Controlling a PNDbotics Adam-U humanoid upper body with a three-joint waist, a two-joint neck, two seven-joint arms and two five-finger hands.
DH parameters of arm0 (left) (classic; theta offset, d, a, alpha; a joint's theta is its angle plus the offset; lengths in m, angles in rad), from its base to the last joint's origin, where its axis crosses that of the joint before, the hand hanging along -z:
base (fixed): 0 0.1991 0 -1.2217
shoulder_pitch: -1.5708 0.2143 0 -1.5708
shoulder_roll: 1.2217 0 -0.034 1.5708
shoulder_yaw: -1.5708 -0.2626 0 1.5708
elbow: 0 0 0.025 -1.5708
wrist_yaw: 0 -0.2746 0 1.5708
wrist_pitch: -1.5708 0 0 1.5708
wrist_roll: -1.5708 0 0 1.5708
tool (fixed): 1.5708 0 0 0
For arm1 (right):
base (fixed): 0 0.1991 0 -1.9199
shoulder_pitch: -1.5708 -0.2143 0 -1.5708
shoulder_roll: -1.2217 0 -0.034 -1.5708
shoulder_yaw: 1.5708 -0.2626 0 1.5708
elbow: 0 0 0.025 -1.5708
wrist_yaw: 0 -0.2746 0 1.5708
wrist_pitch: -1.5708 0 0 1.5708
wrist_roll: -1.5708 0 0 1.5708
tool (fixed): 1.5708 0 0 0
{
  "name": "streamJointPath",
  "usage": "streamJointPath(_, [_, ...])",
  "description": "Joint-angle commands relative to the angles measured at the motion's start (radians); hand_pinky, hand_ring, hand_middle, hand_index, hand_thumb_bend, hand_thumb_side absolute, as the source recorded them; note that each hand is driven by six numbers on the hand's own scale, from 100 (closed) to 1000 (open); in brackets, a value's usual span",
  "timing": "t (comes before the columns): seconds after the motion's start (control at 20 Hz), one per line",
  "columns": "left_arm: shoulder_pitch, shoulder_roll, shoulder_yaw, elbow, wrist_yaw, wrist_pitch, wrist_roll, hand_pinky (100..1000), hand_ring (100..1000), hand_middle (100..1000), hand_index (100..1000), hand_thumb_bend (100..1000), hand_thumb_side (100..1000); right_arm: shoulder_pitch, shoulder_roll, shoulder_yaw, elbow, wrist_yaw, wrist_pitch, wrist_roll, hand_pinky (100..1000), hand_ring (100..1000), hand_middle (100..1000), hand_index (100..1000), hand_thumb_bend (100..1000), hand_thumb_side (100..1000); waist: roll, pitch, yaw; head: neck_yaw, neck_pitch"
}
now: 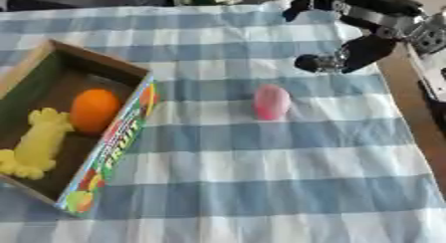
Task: Pick up objects on the table and place them in the box.
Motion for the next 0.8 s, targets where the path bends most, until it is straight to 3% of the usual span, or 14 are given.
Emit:
streamJointPath(0.05, [-0.007, 0.016, 0.006, -0.017, -0.005, 0.000, 0.003, 506, 686, 623, 747, 100, 715, -0.002, -0.020, -0.010, -0.029, -0.015, -0.042, 0.078, 914, 953, 759, 904, 470, 722, -0.001, -0.018, 0.001, -0.002, -0.014])
streamJointPath(0.45, [-0.010, 0.014, 0.004, -0.017, -0.003, -0.001, 0.001, 506, 687, 624, 747, 100, 714, 0.029, 0.006, -0.008, -0.021, 0.043, -0.035, 0.105, 913, 952, 744, 937, 512, 596, -0.001, -0.015, 0.001, -0.008, -0.016])
streamJointPath(0.8, [-0.010, 0.011, 0.004, -0.017, -0.002, -0.001, -0.001, 506, 688, 624, 747, 100, 715, 0.055, 0.048, -0.008, 0.008, 0.150, -0.031, 0.075, 907, 944, 733, 930, 493, 570, -0.001, -0.013, 0.008, -0.015, -0.019])
